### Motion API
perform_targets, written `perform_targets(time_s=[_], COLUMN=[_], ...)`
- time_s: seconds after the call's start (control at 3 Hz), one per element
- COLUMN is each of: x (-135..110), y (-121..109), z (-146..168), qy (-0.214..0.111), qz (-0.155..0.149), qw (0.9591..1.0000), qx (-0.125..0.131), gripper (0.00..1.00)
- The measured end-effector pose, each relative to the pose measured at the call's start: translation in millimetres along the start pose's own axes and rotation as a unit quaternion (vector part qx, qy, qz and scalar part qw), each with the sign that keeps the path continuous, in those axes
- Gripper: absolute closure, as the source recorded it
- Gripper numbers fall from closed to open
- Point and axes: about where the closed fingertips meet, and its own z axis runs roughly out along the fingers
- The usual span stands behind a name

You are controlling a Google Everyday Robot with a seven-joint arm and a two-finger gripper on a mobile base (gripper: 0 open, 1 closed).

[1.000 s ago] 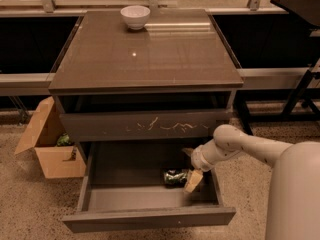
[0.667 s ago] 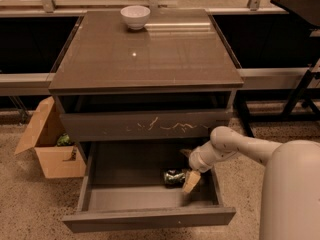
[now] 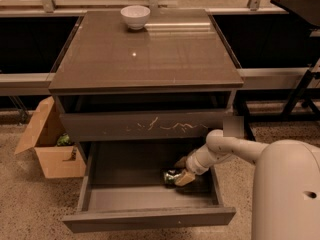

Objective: Pick green can from middle drawer and place on counter

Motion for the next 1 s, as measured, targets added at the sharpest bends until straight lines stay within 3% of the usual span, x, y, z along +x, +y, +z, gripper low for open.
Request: perform_targets(time_s=[0.33, 0.67, 1.0], x=[0.1, -22.2, -37.4], y=[0.2, 20.3, 39.9], z=[0.3, -30.5, -71.3], qy=[0.000, -0.047, -0.101], qz=[0.000, -0.030, -0.059], qw=[1.0000, 0.9984, 0.9928], qx=[0.000, 0.010, 0.028], gripper=[0.70, 0.99, 1.00])
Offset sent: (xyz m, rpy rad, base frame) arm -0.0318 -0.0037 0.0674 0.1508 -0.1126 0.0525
